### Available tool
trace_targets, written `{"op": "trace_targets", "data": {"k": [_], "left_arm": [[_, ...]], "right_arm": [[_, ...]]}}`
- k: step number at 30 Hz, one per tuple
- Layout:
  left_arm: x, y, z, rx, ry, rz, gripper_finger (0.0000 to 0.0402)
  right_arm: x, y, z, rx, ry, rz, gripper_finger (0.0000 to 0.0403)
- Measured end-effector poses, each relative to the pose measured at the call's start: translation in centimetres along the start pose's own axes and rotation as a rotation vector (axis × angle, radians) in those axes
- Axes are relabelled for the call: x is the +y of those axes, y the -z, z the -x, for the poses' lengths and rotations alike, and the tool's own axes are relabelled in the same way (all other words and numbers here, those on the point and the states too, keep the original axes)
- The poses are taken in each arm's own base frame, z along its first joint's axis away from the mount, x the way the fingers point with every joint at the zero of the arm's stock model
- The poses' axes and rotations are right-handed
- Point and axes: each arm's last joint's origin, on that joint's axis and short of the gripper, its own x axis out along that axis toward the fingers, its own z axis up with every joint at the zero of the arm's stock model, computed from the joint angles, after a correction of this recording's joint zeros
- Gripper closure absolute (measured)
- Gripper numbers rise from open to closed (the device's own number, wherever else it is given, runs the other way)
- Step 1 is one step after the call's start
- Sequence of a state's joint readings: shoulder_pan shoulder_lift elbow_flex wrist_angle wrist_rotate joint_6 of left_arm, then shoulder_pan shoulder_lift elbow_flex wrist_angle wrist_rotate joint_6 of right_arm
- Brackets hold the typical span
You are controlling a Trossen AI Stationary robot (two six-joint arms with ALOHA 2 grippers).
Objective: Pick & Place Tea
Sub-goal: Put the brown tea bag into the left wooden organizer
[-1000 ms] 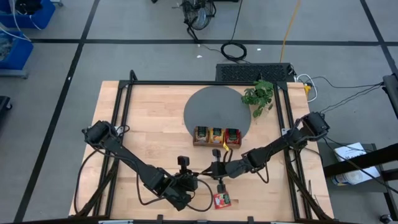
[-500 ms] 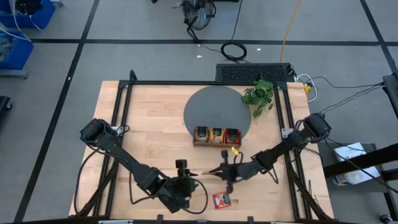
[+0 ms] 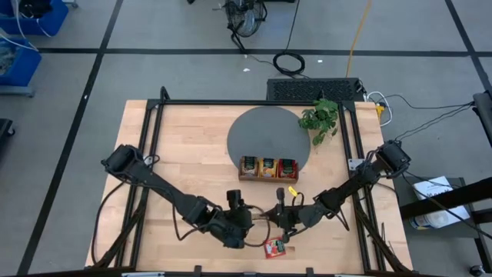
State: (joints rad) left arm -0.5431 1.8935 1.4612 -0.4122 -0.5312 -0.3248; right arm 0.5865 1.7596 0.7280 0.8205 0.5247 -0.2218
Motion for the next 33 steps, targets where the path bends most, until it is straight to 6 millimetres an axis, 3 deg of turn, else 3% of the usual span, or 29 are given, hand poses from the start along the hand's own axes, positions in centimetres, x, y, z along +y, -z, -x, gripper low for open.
{"op": "trace_targets", "data": {"k": [17, 22, 27, 33], "left_arm": [[0.6, -0.2, -2.0, -0.005, 0.041, -0.013, 0.0301], [0.7, -0.2, -2.1, 0.002, 0.056, -0.056, 0.0383], [1.0, 0.0, -2.1, 0.021, 0.000, -0.131, 0.0394], [2.9, -0.4, -1.0, 0.059, -0.064, -0.158, 0.0397]], "right_arm": [[-0.3, 0.0, -0.2, -0.002, 0.010, -0.035, 0.0403], [-0.3, 0.0, -0.2, -0.003, 0.007, -0.036, 0.0403], [-0.3, 0.3, -0.2, 0.025, 0.003, -0.014, 0.0386], [-0.8, 1.3, -0.4, 0.116, 0.062, -0.069, 0.0310]]}}
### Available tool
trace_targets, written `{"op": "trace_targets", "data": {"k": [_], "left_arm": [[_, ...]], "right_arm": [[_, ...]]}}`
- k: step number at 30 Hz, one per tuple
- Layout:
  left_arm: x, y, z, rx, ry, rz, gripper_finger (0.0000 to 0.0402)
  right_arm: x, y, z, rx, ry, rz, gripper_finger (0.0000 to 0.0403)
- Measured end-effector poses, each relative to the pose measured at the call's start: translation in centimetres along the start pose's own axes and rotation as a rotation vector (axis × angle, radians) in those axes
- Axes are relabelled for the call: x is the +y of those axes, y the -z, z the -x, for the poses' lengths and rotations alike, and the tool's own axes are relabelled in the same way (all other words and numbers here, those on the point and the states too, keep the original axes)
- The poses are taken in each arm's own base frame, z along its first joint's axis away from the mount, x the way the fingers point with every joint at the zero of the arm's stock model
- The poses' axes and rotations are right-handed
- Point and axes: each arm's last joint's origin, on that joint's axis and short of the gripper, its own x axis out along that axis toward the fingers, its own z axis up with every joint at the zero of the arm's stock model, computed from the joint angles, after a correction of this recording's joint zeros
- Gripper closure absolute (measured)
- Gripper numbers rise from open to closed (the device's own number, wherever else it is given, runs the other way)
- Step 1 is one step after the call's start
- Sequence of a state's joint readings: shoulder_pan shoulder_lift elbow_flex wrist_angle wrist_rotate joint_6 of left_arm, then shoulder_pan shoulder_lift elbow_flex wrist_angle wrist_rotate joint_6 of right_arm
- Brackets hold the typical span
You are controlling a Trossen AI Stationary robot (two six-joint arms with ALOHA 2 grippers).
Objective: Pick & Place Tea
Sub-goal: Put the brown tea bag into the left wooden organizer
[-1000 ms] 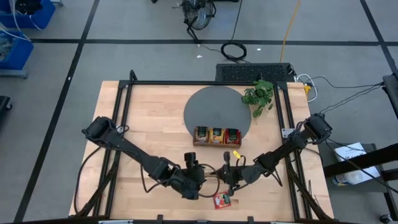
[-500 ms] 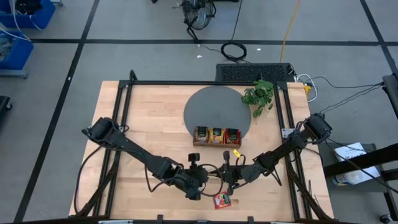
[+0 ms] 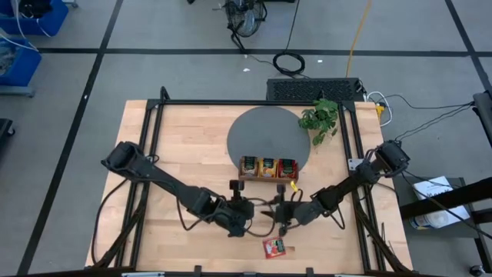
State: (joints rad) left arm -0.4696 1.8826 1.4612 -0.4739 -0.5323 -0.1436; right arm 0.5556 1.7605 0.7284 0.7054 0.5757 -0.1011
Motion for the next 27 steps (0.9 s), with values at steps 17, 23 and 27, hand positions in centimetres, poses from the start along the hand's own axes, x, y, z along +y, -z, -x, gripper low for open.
{"op": "trace_targets", "data": {"k": [17, 23, 27], "left_arm": [[10.8, -0.2, -0.4, 0.118, 0.109, -0.028, 0.0398], [13.5, 2.5, -3.3, 0.145, 0.117, 0.047, 0.0398], [14.8, 4.5, -4.9, 0.139, 0.113, 0.099, 0.0395]], "right_arm": [[1.2, 0.5, 1.2, 0.017, 0.103, -0.020, 0.0246], [1.4, 0.0, 2.0, 0.011, 0.154, 0.003, 0.0268], [1.5, -0.3, 2.6, 0.015, 0.147, 0.028, 0.0278]]}}
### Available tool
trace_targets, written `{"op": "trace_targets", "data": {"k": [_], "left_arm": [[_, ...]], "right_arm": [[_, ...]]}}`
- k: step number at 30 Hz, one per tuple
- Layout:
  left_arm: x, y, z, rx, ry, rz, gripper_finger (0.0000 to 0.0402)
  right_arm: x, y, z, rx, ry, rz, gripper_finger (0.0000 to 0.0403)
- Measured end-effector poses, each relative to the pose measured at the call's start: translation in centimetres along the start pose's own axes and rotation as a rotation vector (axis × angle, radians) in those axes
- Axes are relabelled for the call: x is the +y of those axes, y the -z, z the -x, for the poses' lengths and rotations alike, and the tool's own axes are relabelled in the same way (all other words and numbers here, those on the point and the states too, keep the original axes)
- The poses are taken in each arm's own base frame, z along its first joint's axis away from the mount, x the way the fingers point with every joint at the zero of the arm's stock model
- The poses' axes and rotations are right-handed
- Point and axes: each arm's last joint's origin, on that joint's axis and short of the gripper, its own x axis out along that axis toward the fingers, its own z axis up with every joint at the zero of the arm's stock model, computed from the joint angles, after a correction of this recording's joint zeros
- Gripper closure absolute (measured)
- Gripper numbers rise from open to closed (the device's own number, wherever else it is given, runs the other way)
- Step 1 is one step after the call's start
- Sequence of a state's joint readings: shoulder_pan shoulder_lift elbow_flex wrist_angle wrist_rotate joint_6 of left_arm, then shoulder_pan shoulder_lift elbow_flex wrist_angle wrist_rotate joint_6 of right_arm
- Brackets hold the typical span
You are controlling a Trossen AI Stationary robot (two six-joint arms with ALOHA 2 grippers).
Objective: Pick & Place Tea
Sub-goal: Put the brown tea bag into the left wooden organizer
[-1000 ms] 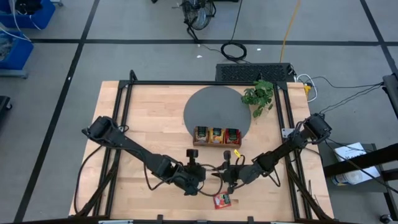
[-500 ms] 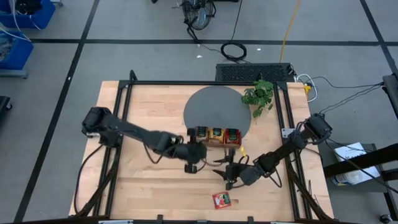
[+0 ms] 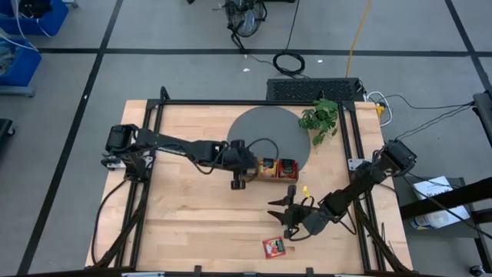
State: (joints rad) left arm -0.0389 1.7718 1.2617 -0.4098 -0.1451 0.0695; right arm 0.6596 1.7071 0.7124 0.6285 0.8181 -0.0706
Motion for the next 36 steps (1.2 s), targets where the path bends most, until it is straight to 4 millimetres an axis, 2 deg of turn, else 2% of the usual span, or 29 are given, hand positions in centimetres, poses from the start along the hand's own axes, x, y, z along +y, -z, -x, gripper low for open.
{"op": "trace_targets", "data": {"k": [4, 12, 15, 20, 26, 29, 33, 36], "left_arm": [[0.5, 1.2, -1.0, -0.011, 0.004, 0.030, 0.0398], [0.3, 2.5, -1.9, -0.026, 0.010, 0.042, 0.0397], [0.2, 3.1, -2.2, -0.021, 0.021, 0.072, 0.0380], [0.1, 3.4, -2.3, -0.004, 0.036, 0.097, 0.0329], [0.1, 3.2, -2.2, -0.003, 0.037, 0.100, 0.0261], [0.3, 2.4, -1.7, 0.004, 0.037, 0.099, 0.0234], [0.4, 0.9, -0.3, 0.005, 0.040, 0.108, 0.0211], [0.1, -0.5, 1.2, -0.065, 0.042, 0.136, 0.0207]], "right_arm": [[-0.2, -0.3, 0.4, 0.005, -0.004, 0.007, 0.0285], [-0.4, -0.5, 0.5, 0.003, -0.003, 0.000, 0.0296], [-0.4, -0.5, 0.5, 0.003, -0.007, -0.001, 0.0298], [-0.4, -0.5, 0.5, -0.003, -0.010, -0.024, 0.0298], [-0.4, -0.5, 0.5, -0.003, -0.010, -0.036, 0.0298], [-0.4, -0.7, 0.5, -0.013, -0.010, -0.044, 0.0298], [-0.4, -0.7, 0.5, -0.014, -0.012, -0.045, 0.0298], [-0.3, -0.7, 0.6, -0.015, -0.016, -0.046, 0.0298]]}}
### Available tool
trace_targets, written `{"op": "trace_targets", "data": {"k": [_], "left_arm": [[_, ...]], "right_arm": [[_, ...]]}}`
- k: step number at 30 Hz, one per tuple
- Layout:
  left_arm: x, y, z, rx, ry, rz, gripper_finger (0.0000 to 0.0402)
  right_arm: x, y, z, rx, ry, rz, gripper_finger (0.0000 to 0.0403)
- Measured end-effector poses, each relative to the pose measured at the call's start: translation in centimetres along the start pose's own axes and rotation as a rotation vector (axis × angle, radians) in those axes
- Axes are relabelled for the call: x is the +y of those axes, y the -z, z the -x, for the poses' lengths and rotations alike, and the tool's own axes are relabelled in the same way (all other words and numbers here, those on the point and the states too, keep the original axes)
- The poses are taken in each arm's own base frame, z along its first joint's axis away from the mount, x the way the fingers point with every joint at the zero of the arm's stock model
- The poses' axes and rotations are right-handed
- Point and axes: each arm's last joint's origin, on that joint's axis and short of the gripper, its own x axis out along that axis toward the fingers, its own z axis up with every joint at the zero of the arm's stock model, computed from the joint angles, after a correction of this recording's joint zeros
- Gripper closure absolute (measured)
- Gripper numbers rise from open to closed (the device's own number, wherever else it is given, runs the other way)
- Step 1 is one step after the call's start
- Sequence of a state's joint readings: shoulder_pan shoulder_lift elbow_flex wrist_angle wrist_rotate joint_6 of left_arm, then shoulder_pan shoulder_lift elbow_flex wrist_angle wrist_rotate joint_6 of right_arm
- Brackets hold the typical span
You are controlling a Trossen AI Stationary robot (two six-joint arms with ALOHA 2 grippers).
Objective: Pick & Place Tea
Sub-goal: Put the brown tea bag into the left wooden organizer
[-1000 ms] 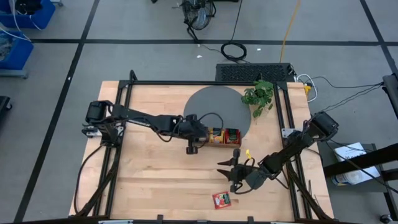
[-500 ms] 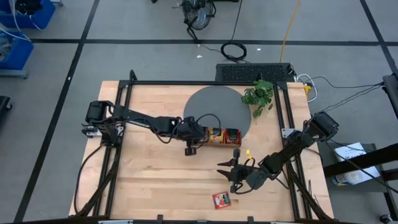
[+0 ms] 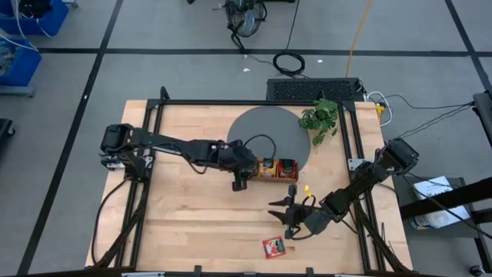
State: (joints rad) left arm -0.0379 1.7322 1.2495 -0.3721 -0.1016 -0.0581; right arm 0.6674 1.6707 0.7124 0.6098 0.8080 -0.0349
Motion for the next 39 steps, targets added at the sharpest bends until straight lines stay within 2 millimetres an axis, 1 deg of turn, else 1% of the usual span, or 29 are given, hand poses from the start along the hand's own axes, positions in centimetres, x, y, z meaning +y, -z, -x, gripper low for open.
{"op": "trace_targets", "data": {"k": [3, 6, 8, 12, 13, 15, 17, 21, 30, 34, 36, 39], "left_arm": [[-0.9, -1.2, 0.8, -0.117, -0.054, 0.025, 0.0219], [-1.5, -1.1, 1.3, -0.150, -0.222, 0.074, 0.0249], [-2.2, -1.0, 1.2, -0.176, -0.314, 0.103, 0.0285], [-4.6, 0.5, -0.1, -0.184, -0.464, 0.100, 0.0380], [-5.2, 0.9, -0.5, -0.182, -0.481, 0.085, 0.0389], [-6.0, 1.4, -1.4, -0.180, -0.485, 0.069, 0.0389], [-6.3, 1.9, -2.4, -0.157, -0.509, 0.057, 0.0389], [-6.0, 2.6, -3.4, -0.130, -0.575, 0.067, 0.0397], [-4.6, 3.3, -3.9, -0.060, -0.608, 0.105, 0.0395], [-4.5, 3.4, -4.0, -0.041, -0.563, 0.107, 0.0395], [-4.6, 3.7, -4.5, -0.034, -0.559, 0.105, 0.0398], [-4.8, 4.7, -5.0, -0.018, -0.564, 0.089, 0.0394]], "right_arm": [[0.1, 0.0, 0.0, 0.000, -0.003, 0.003, 0.0298], [0.1, 0.0, 0.0, -0.003, -0.003, 0.000, 0.0298], [0.1, 0.0, 0.0, -0.001, -0.003, 0.003, 0.0298], [0.1, 0.0, 0.0, -0.004, -0.003, 0.000, 0.0298], [0.1, -0.1, 0.0, -0.005, -0.003, -0.001, 0.0298], [0.1, -0.1, 0.0, -0.006, -0.002, -0.002, 0.0298], [0.1, -0.1, 0.0, -0.006, -0.002, -0.005, 0.0298], [0.1, -0.1, 0.0, -0.011, -0.002, -0.014, 0.0298], [0.1, -0.1, 0.0, -0.006, -0.002, -0.010, 0.0298], [0.1, -0.1, 0.0, -0.005, -0.003, -0.009, 0.0298], [0.1, -0.1, 0.0, -0.005, -0.003, -0.009, 0.0298], [0.1, -0.1, 0.0, -0.006, -0.003, -0.010, 0.0298]]}}
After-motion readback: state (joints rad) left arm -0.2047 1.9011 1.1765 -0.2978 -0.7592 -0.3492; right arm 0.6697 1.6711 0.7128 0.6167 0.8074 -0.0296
